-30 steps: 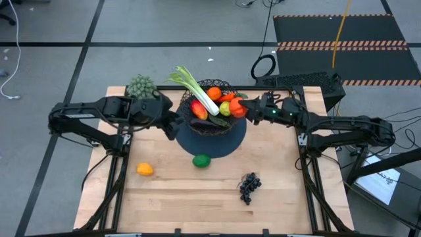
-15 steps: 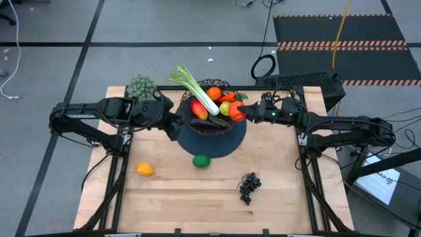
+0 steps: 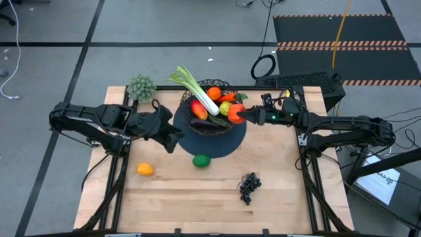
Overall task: Build produce basket
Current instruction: Put the orange pumpkin into the wire basket
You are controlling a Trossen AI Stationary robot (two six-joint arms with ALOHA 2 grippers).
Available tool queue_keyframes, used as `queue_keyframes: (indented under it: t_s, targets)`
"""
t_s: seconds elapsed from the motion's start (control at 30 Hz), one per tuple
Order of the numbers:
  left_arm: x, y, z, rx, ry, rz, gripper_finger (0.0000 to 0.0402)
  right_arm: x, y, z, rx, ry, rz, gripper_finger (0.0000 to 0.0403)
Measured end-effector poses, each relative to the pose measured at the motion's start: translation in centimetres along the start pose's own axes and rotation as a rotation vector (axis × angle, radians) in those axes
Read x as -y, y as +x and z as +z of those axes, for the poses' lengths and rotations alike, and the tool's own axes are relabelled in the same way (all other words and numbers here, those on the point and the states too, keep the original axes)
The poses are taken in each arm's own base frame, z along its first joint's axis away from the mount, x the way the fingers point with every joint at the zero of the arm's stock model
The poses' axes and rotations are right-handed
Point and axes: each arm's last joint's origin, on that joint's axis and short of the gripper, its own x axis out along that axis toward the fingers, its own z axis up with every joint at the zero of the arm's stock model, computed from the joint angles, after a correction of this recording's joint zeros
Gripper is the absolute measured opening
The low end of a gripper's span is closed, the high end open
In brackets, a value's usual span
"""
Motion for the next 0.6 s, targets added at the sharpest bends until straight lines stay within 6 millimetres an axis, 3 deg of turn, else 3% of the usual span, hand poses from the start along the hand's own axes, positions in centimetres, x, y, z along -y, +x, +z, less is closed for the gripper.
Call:
queue_keyframes:
  t_s: [0.17,0.3,0.6]
  targets:
    - [0.3,0.0,0.2,0.019,0.001,-0.023,0.0136,0.0,0.0,0.0,0.001,-0.127,-0.003,0.0336]
    - [0.3,-0.3,0.3,0.039,0.009,-0.035,0.0136,0.3,0.0,0.2,0.03,-0.116,-0.035,0.0336]
    - [-0.1,-0.1,1.2,0.121,-0.006,0.009,0.0136,1.6,-0.3,1.2,0.051,0.271,-0.105,0.0336]
